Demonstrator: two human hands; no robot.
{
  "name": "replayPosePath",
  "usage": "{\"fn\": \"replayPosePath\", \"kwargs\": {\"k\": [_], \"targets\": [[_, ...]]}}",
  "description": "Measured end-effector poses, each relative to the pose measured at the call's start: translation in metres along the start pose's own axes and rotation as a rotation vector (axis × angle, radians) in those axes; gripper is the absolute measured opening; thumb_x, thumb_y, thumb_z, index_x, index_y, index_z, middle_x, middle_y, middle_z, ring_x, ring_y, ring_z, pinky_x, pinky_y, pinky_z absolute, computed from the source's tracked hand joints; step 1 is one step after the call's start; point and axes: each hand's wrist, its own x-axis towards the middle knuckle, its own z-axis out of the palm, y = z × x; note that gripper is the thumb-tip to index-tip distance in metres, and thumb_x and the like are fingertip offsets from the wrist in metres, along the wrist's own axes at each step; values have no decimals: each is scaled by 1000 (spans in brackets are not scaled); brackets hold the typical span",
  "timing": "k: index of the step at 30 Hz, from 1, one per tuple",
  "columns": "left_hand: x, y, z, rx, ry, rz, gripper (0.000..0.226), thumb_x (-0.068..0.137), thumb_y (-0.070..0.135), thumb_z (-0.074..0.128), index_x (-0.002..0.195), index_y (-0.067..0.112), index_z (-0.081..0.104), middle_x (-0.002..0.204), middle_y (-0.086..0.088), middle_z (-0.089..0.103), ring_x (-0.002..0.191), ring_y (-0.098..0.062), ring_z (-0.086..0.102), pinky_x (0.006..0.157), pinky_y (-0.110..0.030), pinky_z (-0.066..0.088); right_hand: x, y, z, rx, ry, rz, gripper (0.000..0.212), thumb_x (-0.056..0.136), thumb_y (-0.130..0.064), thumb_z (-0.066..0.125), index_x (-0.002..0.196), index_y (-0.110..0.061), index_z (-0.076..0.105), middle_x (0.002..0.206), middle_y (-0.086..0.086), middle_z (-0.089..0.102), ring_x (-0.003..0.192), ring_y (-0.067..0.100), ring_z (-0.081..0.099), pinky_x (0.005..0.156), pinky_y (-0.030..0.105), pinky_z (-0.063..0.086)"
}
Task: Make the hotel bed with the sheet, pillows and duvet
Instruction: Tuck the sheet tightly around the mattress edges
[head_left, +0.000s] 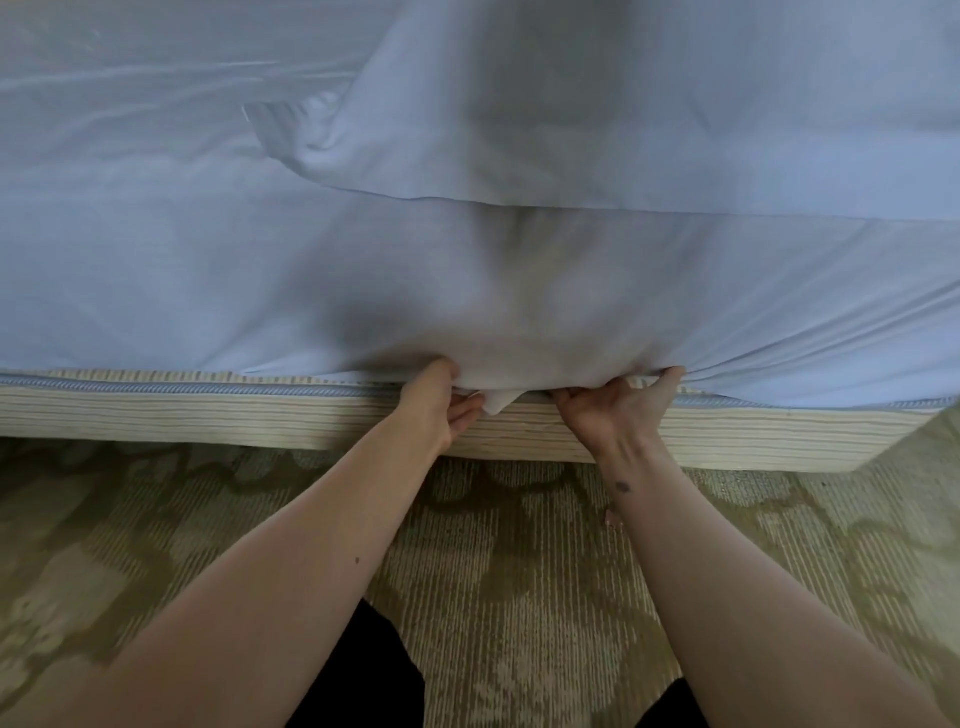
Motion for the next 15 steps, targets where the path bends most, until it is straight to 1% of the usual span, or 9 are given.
{"fn": "replayPosePath", "kwargs": {"k": [2, 4, 6, 7, 8, 10, 13, 14, 15], "targets": [[3, 2, -1, 57, -10, 8, 29, 97, 19, 47, 122, 4, 48, 90, -14, 60, 74, -21, 64, 71, -33, 54, 2, 1, 0, 31, 16, 4, 81, 83, -79, 32, 135, -19, 51, 127, 13, 61, 113, 36, 59, 81, 50, 55], [6, 4, -1, 122, 2, 36, 25, 99, 18, 45, 119, 4, 50, 89, -14, 63, 70, -19, 65, 60, -31, 57, 2, 0, 0, 41, 22, 1, 83, 83, -81, 30, 136, -20, 51, 128, 13, 61, 115, 36, 59, 90, 52, 52], [8, 6, -2, 162, 2, 67, 21, 99, 14, 44, 116, 3, 52, 93, -14, 67, 69, -18, 66, 53, -27, 58, 2, -1, 1, 39, 23, 0, 84, 83, -81, 28, 135, -20, 52, 126, 13, 62, 114, 35, 60, 87, 49, 54], [9, 8, -3, 181, -4, 75, 21, 99, 13, 44, 116, 3, 53, 94, -14, 68, 72, -18, 67, 56, -27, 58, 2, -1, 1, 42, 24, 0, 83, 83, -81, 27, 135, -20, 51, 125, 13, 62, 113, 35, 60, 83, 48, 56], [9, 9, -4, 200, -12, 79, 22, 100, 12, 43, 117, 2, 53, 97, -13, 68, 77, -18, 67, 62, -28, 58, 1, -1, 2, 47, 24, 0, 83, 83, -81, 28, 135, -20, 51, 125, 12, 62, 112, 34, 60, 80, 47, 56], [7, 10, -4, 194, -25, 72, 26, 100, 12, 41, 122, 3, 51, 112, -13, 65, 92, -20, 65, 79, -31, 54, 0, -2, 3, 53, 16, 3, 84, 83, -81, 29, 136, -20, 51, 125, 13, 62, 113, 35, 60, 82, 49, 56], [5, 6, 0, -12, -80, 40, 32, 100, 9, 37, 129, 3, 47, 125, -13, 57, 117, -26, 57, 96, -36, 45, 1, -3, 3, 46, 4, 10, 83, 83, -81, 29, 136, -21, 51, 125, 13, 62, 114, 35, 59, 83, 49, 55], [5, 4, 3, -122, -107, 38, 33, 100, 9, 35, 131, 3, 47, 127, -14, 56, 119, -28, 55, 97, -37, 44, 1, -3, 2, 41, -4, 13, 83, 82, -81, 30, 136, -21, 50, 126, 13, 61, 115, 36, 59, 84, 50, 55], [5, 2, 5, -236, -134, 38, 34, 100, 10, 34, 131, 4, 47, 129, -14, 55, 116, -29, 55, 95, -39, 45, 1, -3, 2, 36, -13, 17, 84, 82, -81, 30, 137, -21, 49, 128, 13, 61, 116, 37, 58, 88, 51, 53]]}}
